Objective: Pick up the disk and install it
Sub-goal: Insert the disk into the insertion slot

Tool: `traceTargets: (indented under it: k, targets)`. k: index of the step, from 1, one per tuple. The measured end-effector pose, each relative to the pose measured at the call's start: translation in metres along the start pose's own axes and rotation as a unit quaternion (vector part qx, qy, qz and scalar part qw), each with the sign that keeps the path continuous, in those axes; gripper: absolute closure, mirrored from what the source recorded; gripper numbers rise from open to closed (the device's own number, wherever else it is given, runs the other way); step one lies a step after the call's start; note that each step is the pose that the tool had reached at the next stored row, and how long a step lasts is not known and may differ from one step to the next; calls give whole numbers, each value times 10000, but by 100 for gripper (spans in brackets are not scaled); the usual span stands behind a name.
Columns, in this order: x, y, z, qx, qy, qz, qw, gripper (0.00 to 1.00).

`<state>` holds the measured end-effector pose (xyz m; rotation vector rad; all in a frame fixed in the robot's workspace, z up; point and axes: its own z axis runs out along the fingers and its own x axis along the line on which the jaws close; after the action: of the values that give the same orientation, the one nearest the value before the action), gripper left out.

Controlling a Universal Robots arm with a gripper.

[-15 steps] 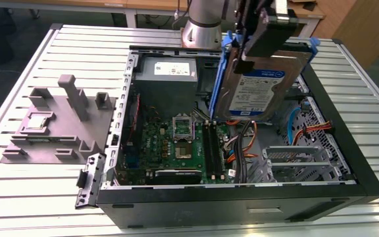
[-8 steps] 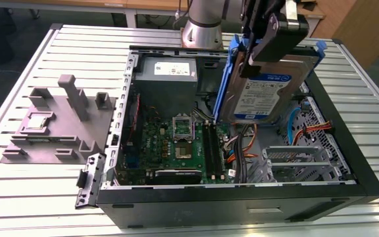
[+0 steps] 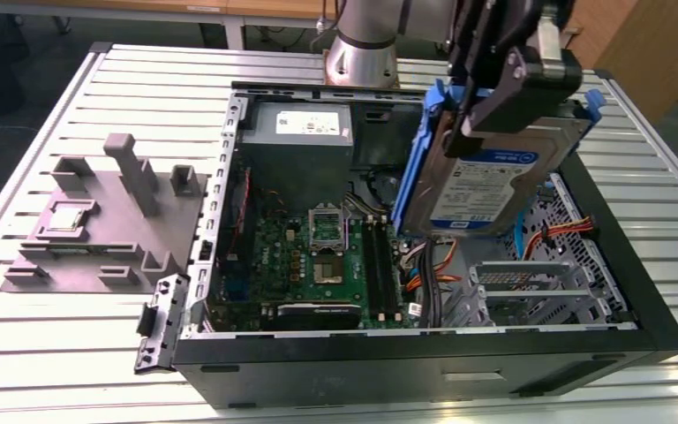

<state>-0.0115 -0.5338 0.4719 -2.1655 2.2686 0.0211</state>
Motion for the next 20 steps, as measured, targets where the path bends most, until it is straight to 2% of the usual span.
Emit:
traceTargets:
  k: [4,7,9,15,20]
  targets:
    - [-1,-157,3,0,2,0,10000,64]
    - [-1,-242,8,0,0,0,10000,64]
    - [17,-260,9,0,1,0,10000,64]
    - [138,-286,19,0,1,0,10000,64]
    - [140,-416,31,0,2,0,10000,64]
